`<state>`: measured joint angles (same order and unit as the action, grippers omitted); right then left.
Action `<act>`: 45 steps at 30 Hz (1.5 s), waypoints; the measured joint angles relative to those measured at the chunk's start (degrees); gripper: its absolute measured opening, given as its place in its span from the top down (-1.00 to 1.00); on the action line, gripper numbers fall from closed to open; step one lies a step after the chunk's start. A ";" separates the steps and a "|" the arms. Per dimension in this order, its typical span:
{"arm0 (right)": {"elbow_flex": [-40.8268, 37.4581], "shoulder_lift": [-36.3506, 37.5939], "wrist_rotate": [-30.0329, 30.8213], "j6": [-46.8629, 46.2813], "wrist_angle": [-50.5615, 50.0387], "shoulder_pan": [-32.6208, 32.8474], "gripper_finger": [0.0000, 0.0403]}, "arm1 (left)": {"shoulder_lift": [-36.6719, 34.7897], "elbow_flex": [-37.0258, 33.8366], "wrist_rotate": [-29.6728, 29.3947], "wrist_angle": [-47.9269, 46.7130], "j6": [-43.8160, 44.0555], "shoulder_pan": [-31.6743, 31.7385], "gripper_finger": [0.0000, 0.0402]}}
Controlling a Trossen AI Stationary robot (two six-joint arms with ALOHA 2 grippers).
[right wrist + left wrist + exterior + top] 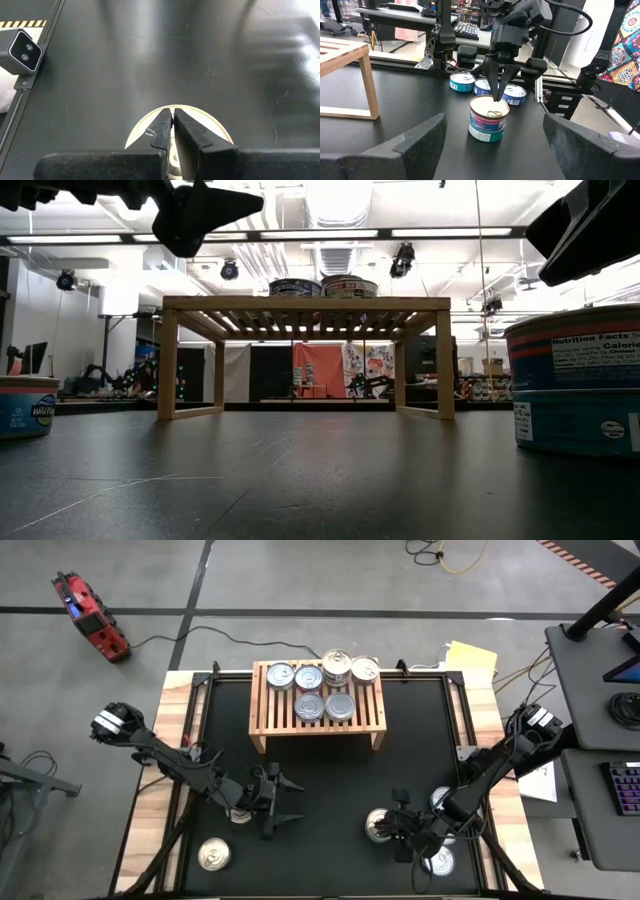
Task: Stack canned seafood by type on shelf
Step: Stack the blue and pink tuna can on top of the blue and pink tuna can
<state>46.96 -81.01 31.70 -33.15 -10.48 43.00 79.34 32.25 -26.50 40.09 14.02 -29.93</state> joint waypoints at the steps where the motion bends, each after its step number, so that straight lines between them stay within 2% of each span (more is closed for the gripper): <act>1: 0.00 0.00 0.00 0.02 0.00 0.00 0.94 | 0.02 0.00 0.02 -0.04 0.00 0.00 -0.57; 24: -0.15 0.02 4.41 0.39 -0.35 -0.02 0.94 | 0.02 0.00 0.00 -0.04 -0.02 0.04 -0.57; 45: -0.17 0.02 4.50 0.15 -1.27 -0.02 0.94 | 1.55 0.00 -0.05 0.27 -0.02 0.04 -0.57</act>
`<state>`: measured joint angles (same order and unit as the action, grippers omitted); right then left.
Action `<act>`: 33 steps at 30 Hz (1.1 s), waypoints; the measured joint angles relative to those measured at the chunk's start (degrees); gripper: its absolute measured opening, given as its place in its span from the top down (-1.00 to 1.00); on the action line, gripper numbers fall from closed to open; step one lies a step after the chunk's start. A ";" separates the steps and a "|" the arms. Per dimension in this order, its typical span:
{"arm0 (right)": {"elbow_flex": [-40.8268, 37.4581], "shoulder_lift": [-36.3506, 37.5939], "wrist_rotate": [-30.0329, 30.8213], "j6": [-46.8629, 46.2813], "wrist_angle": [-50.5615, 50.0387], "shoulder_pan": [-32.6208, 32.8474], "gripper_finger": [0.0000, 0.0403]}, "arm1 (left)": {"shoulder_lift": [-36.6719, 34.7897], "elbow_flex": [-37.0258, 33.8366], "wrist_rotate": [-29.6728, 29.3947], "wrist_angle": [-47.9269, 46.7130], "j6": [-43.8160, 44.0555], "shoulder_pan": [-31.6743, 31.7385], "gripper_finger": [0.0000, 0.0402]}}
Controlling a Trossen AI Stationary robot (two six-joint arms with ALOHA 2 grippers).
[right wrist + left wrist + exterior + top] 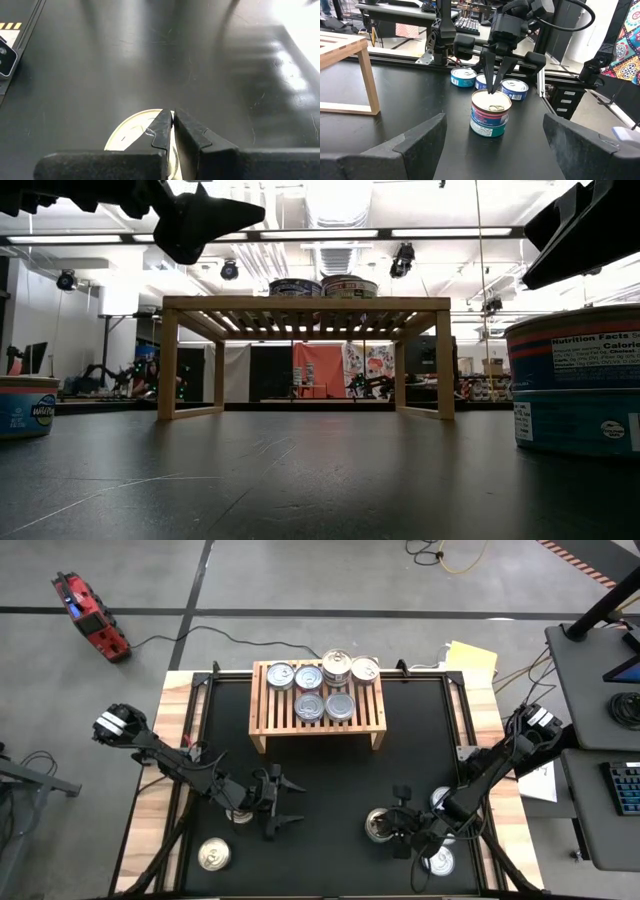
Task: Stack canned seafood by type on shelf
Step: Stack the blue and pink tuna can on top of the blue and pink tuna can
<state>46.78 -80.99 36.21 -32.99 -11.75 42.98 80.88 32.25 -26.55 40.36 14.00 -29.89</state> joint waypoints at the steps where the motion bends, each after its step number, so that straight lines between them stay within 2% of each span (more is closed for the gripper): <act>1: 0.00 0.00 0.00 -0.01 0.00 0.00 0.94 | 0.00 0.00 0.00 0.00 0.00 0.00 -0.57; 8: 0.08 0.27 -0.04 -0.34 -0.58 0.00 0.94 | 0.02 0.00 0.00 0.00 0.00 0.00 -0.57; 16: 5.80 2.73 -1.15 -12.68 -15.83 0.00 0.94 | 0.04 0.00 0.00 0.76 0.00 0.00 -0.57; 21: 8.26 2.73 -6.19 -19.11 -22.65 0.00 0.94 | 0.04 0.00 0.01 1.66 0.02 0.00 -0.57; 26: 8.33 2.67 -11.83 -23.64 -24.40 0.00 0.94 | 1.06 0.00 0.02 4.41 -0.41 0.00 -0.57; 33: 8.33 2.67 -20.76 -28.48 -25.90 0.02 0.94 | 6.48 0.00 0.04 13.65 -2.31 0.00 -0.57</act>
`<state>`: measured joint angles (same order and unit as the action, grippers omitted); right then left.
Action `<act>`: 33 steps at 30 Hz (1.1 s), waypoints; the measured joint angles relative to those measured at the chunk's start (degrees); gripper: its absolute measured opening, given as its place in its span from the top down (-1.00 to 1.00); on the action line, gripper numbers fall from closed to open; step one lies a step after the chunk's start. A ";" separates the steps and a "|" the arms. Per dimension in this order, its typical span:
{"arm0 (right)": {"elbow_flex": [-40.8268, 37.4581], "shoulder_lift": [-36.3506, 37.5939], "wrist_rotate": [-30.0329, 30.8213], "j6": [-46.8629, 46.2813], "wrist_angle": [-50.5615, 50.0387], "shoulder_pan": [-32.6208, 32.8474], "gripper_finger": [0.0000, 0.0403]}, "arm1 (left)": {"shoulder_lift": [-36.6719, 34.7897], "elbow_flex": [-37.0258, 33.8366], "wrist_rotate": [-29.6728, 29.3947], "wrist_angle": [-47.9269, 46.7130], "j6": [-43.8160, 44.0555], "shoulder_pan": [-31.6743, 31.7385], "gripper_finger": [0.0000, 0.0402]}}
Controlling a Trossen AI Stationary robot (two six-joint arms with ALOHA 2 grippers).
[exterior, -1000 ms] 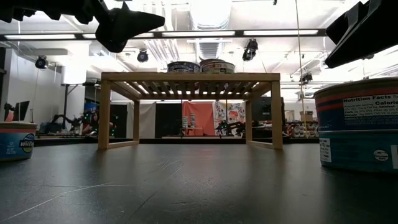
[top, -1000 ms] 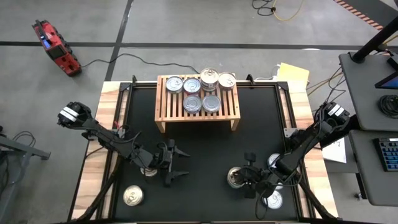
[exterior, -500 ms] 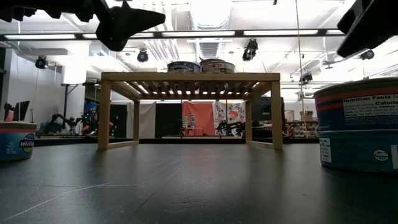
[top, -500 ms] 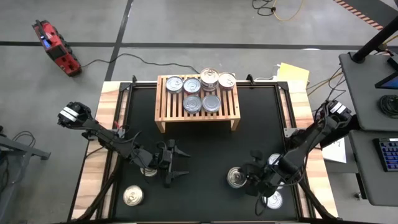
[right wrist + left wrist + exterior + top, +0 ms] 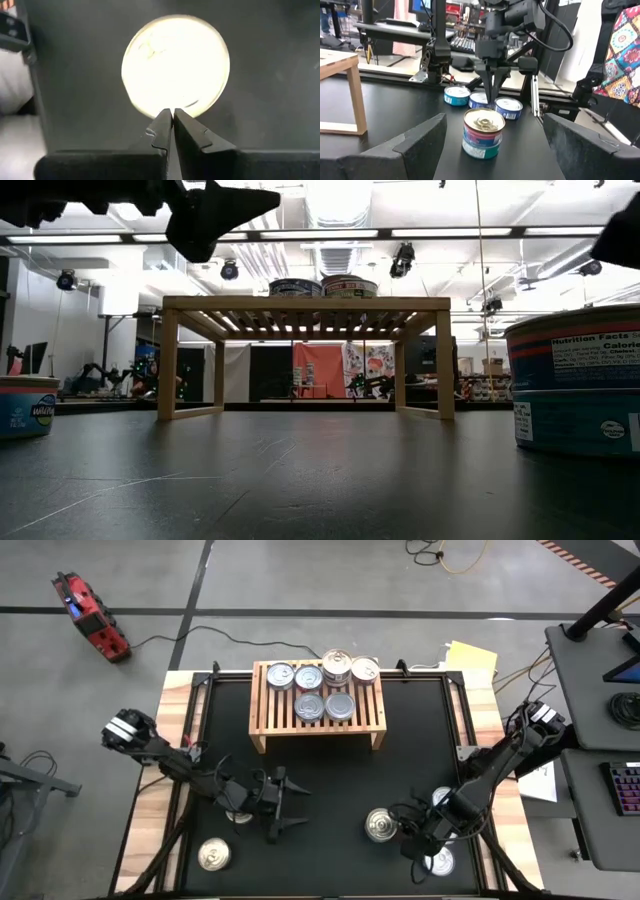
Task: Stack canned seafood by type on shelf
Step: Stack the blue and pink tuna can on top of the blue and pink tuna can
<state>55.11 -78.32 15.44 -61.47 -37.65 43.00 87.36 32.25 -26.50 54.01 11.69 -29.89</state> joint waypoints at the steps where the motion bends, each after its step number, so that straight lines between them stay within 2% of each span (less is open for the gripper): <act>1: 0.00 0.00 -1.27 -0.27 -0.03 0.00 0.94 | 0.76 0.00 0.00 1.13 -0.28 0.00 -0.57; 7: 0.00 -0.02 -5.47 -1.68 -1.68 0.00 0.94 | 5.17 0.00 0.02 7.40 -0.28 0.00 -0.57; 12: -0.02 -0.07 -4.98 -1.51 -2.64 0.28 0.94 | 9.76 0.82 0.02 12.97 0.11 0.00 -0.57; 18: -0.10 -0.09 -3.27 1.20 -2.54 0.39 0.94 | 15.14 6.66 0.02 11.63 1.02 -0.08 -0.54; 27: -1.60 -0.11 2.69 6.63 -2.35 1.61 0.94 | 18.69 13.53 -0.60 6.19 1.71 -0.11 -0.21; 33: -3.30 -0.11 6.09 6.15 -2.17 3.38 0.94 | 20.29 18.27 -0.65 -0.39 1.89 -0.08 0.07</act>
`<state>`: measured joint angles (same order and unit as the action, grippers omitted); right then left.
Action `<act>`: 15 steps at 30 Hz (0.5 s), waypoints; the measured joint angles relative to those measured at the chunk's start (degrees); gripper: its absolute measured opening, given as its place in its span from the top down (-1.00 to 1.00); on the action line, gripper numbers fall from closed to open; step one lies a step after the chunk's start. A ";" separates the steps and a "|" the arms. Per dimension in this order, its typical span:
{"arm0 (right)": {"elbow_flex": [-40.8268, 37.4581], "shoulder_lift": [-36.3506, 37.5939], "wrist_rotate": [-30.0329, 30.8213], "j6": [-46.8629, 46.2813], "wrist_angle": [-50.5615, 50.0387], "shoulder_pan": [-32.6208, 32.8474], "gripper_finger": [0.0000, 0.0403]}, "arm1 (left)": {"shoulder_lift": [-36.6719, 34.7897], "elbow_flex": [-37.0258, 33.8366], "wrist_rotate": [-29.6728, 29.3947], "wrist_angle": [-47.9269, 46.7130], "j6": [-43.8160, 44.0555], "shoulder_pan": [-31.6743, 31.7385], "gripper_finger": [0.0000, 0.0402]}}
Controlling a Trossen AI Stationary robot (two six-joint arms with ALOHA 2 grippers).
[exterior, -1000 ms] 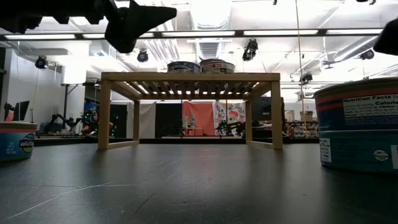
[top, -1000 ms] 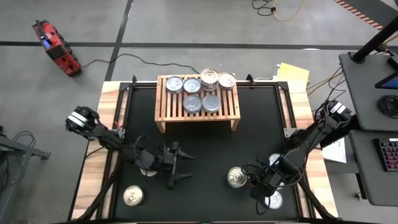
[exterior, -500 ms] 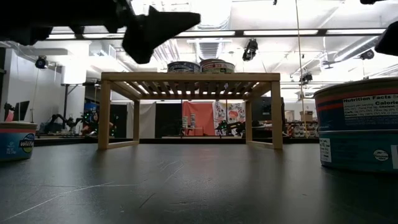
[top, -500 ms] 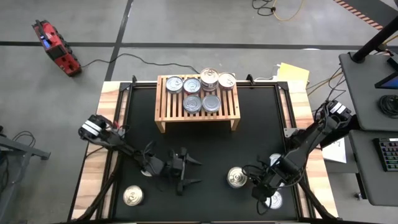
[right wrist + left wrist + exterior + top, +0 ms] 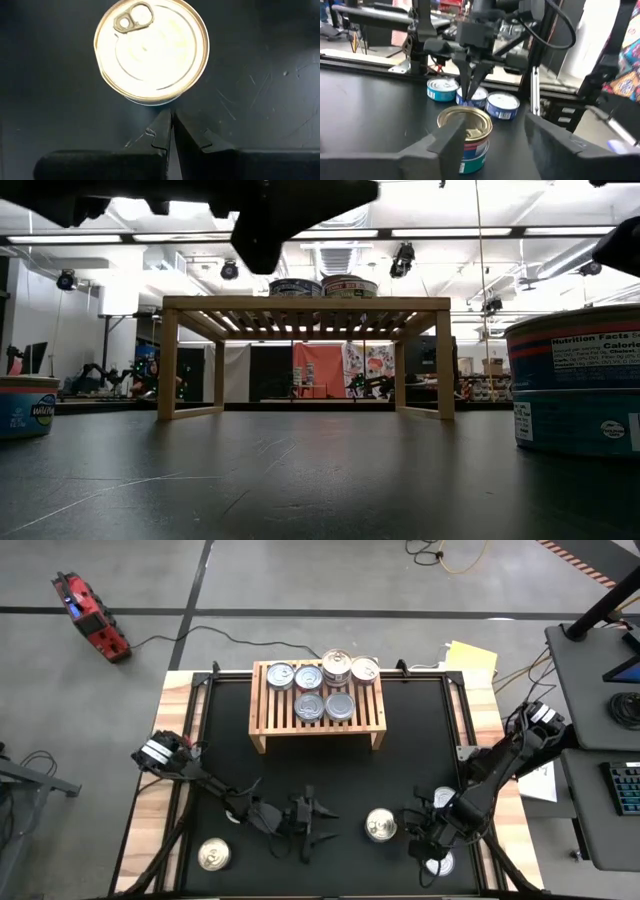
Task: Stack canned seafood by type on shelf
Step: Stack the blue and pink tuna can on top of the blue and pink tuna can
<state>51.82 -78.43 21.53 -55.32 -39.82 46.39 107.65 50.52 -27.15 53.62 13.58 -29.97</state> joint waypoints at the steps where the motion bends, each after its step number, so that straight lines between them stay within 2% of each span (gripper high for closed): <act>1: -0.39 0.00 0.61 -0.53 0.11 0.30 0.94 | 0.58 1.01 -0.40 -1.28 -0.05 0.02 0.13; 7: -3.84 0.00 2.52 -1.72 5.64 1.78 0.94 | 5.30 7.14 -0.87 -5.09 -2.96 0.15 0.48; 11: -4.98 0.00 3.03 -1.93 8.55 2.52 0.94 | 6.36 8.05 -0.88 -5.03 -4.73 0.44 0.71; 15: -5.12 0.00 6.13 -1.84 9.37 3.27 0.94 | 6.61 7.93 -0.90 -5.47 -5.02 1.35 0.91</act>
<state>46.70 -78.43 27.66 -57.16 -30.45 49.66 114.26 58.46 -28.05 48.15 8.57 -28.63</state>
